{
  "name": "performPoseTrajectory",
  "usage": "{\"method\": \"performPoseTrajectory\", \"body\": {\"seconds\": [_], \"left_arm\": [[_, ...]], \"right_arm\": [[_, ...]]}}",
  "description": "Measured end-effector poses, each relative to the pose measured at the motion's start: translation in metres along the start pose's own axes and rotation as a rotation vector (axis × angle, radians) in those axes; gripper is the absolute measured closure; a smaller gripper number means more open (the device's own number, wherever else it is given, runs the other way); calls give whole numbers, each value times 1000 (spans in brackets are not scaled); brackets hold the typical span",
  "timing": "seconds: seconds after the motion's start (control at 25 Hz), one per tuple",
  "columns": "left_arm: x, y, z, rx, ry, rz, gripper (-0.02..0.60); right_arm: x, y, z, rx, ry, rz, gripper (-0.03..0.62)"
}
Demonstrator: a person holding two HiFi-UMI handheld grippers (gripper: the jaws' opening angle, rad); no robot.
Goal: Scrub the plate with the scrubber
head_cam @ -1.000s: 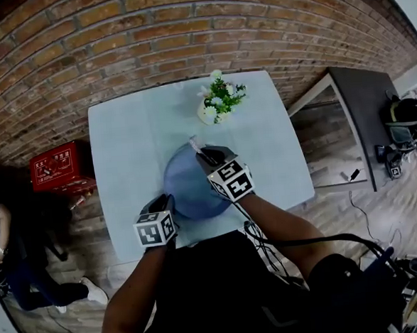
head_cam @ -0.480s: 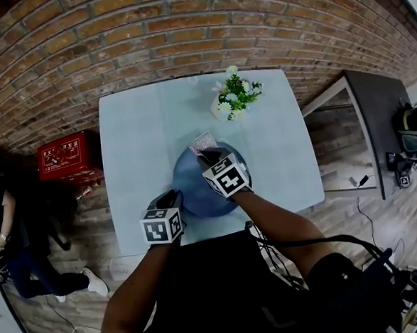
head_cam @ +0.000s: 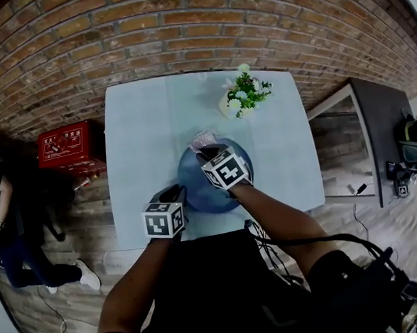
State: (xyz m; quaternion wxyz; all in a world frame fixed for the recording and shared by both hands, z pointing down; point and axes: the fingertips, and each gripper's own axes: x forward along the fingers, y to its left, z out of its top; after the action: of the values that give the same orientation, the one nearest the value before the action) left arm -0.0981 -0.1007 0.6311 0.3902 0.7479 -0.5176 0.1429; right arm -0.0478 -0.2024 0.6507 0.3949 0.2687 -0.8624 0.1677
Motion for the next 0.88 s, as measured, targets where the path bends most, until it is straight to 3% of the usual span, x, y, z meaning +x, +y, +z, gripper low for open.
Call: {"method": "performPoseTrajectory", "body": {"seconds": [0.36, 0.88], "left_arm": [[-2, -2, 0, 35, -24, 13, 502], [-14, -4, -1, -25, -106, 66, 505]], "right_arm": [[5, 21, 4, 0, 7, 76, 530], [2, 74, -4, -119, 33, 247, 530]]}}
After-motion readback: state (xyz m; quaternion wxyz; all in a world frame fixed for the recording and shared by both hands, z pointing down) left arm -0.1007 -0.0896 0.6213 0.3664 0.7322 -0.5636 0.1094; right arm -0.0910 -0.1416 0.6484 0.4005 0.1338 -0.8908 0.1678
